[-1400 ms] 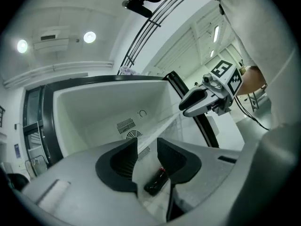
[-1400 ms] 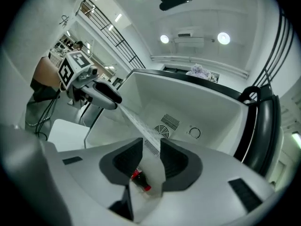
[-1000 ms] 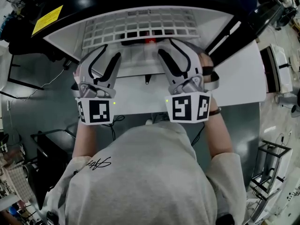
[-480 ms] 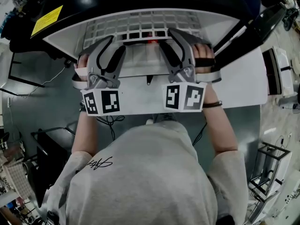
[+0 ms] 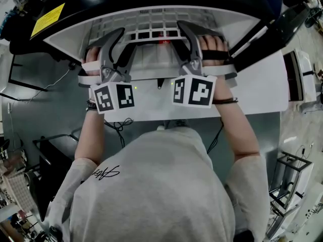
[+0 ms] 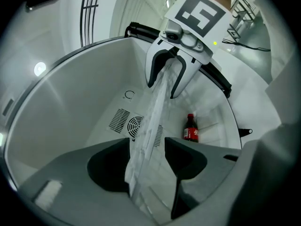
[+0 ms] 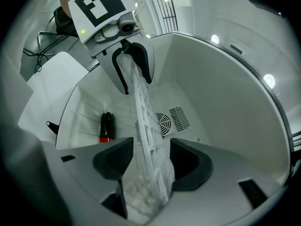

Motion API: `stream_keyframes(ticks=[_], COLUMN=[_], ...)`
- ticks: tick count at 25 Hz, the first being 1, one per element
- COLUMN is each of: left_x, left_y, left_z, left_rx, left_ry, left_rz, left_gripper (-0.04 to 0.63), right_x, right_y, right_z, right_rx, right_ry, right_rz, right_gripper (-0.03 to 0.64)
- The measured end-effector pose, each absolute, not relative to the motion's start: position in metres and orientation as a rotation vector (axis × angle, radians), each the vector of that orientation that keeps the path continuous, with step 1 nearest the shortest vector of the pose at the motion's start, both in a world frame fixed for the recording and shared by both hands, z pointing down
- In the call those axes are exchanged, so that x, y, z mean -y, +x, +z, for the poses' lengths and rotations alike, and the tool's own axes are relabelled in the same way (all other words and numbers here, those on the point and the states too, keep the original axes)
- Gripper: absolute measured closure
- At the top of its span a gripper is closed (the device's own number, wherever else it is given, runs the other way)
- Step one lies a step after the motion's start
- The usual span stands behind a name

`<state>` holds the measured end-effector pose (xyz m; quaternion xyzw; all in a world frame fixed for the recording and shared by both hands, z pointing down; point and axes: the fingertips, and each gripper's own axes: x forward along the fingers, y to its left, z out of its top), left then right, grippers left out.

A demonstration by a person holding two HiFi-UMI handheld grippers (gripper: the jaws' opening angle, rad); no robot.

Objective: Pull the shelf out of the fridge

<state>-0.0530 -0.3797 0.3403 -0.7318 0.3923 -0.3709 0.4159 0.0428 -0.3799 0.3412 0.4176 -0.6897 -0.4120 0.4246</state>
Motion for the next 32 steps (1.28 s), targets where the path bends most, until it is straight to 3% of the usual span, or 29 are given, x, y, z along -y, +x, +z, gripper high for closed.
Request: stream_keyframes(ticks=[32], left_x=[0.423], left_y=[-0.045], left_z=[0.348], left_rx=[-0.979], left_ry=[-1.669], left_rz=[-1.106], left_gripper=[0.382], right_x=[0.432], right_y=[0.023], right_z=[0.349], right_rx=[1.616], right_ry=[0.998], right_rz=[-1.063], right_gripper=[0.395])
